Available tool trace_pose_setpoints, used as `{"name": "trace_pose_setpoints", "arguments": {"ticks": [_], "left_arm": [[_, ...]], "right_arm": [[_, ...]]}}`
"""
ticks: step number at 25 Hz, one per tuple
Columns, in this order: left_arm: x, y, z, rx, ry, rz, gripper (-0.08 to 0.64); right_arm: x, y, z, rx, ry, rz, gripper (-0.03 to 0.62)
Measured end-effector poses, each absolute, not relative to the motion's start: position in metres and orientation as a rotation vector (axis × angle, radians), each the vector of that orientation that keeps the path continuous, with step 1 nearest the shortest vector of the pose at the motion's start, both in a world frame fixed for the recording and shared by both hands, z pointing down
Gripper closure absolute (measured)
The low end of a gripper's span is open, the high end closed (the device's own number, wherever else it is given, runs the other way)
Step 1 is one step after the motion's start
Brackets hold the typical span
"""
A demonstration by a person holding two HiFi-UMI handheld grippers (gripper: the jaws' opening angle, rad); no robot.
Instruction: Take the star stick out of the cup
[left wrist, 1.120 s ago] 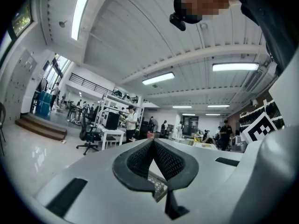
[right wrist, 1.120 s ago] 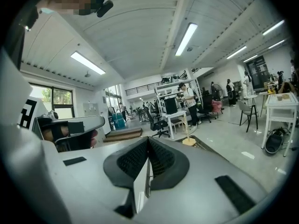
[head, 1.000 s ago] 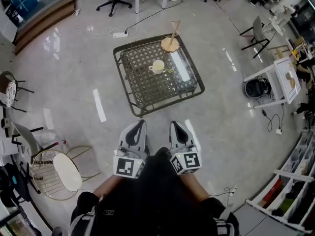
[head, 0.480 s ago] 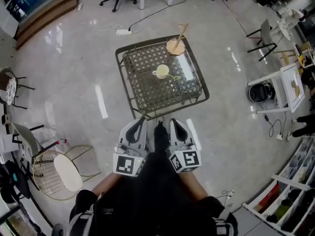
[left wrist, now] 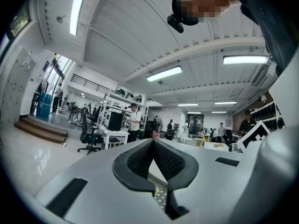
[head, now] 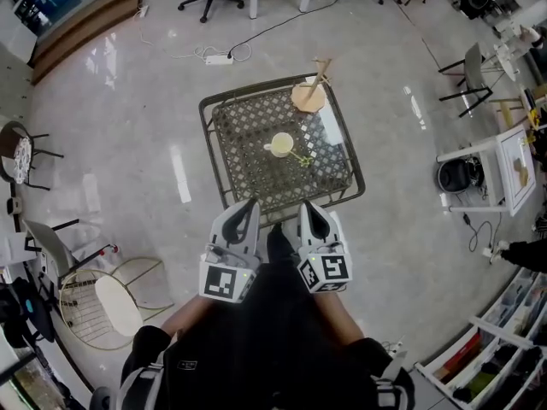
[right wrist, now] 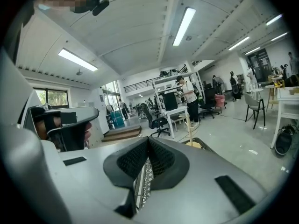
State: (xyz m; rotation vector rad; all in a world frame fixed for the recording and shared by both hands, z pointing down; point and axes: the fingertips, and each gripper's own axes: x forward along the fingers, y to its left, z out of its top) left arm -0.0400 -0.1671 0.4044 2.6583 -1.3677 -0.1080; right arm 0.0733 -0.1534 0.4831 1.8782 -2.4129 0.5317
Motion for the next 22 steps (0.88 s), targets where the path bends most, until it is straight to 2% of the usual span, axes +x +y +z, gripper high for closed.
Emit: {"name": "trace_pose_setpoints", "arguments": {"ticks": [22], "left_arm": [[0.0,-0.263,0.427,2.586,-1.405,-0.019,0.547]], "right_arm": [[0.136,-0.254,0.611,1.794,-2.15,0.809,0.57]]}}
